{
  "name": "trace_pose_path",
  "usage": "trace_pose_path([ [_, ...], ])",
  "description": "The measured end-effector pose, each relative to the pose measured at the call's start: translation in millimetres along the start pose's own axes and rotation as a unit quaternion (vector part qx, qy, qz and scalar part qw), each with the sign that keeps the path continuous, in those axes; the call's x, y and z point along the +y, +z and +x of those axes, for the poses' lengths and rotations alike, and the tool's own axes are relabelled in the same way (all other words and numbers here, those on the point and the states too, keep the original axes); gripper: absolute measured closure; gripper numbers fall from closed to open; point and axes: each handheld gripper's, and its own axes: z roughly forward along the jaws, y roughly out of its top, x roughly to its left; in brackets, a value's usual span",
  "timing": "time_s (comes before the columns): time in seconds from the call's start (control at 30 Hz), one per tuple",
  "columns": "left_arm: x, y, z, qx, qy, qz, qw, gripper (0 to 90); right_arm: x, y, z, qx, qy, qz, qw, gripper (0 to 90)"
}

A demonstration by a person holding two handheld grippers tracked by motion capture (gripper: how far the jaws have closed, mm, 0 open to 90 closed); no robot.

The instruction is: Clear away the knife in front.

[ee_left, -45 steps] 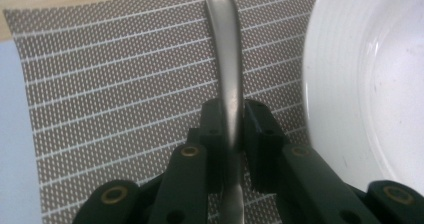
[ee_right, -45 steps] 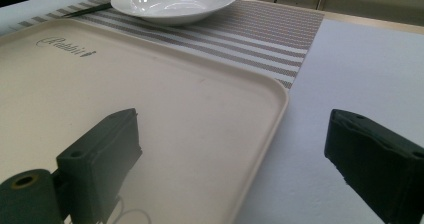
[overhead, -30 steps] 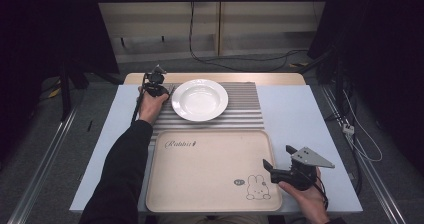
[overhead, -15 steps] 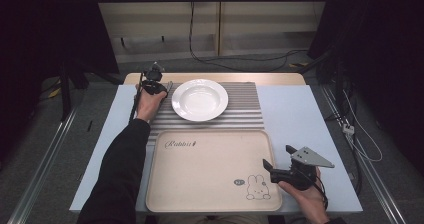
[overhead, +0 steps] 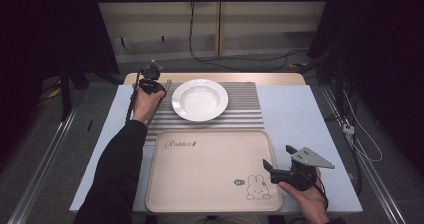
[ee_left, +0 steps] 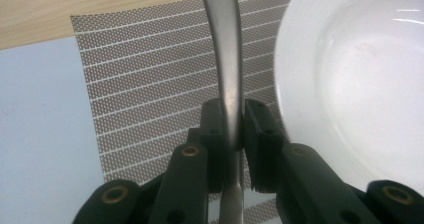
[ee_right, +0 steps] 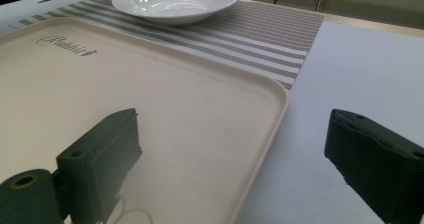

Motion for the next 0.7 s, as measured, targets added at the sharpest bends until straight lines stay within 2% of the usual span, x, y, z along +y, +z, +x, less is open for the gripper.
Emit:
trace_pose_path([
  [0.1, -1.3, -5.4, -1.9, 0.0, 0.001, -0.004, 1.0, 79.6, 0.0, -0.3, 0.0, 0.0, 0.001, 0.0, 1.0, 7.4],
  [0.17, -1.1, -9.0, -5.4, 0.021, 0.029, 0.0, 0.9994, 79.6, 0.0, -0.4, 0.1, 0.0, 0.001, -0.001, 1.0, 7.4],
  [0.2, -1.3, -10.8, -6.3, 0.02, 0.03, 0.001, 0.9993, 79.6, 0.0, -0.4, 0.3, 0.0, 0.001, -0.001, 1.0, 7.4],
  [0.27, -1.9, -15.1, -6.2, 0.005, 0.025, -0.004, 0.9997, 79.6, 0.1, -0.4, 0.5, 0.001, 0.001, -0.001, 1.0, 7.4],
  [0.33, -2.3, -19.3, -7.3, 0.006, 0.033, -0.004, 0.9994, 79.6, 0.1, -0.1, 0.3, 0.0, 0.001, -0.001, 1.0, 7.4],
  [0.43, -3.7, -24.8, -8.7, 0.004, 0.035, -0.009, 0.9993, 79.6, 0.1, 0.1, 0.2, 0.0, 0.001, -0.001, 1.0, 7.4],
  [0.53, -6.2, -30.9, -10.2, -0.011, 0.031, -0.019, 0.9993, 79.6, 0.1, 0.3, 0.1, 0.0, 0.001, 0.0, 1.0, 7.4],
  [0.7, -11.1, -41.5, -17.6, -0.014, 0.048, -0.032, 0.9983, 79.6, 0.1, 0.2, 0.1, 0.0, 0.001, -0.001, 1.0, 7.4],
])
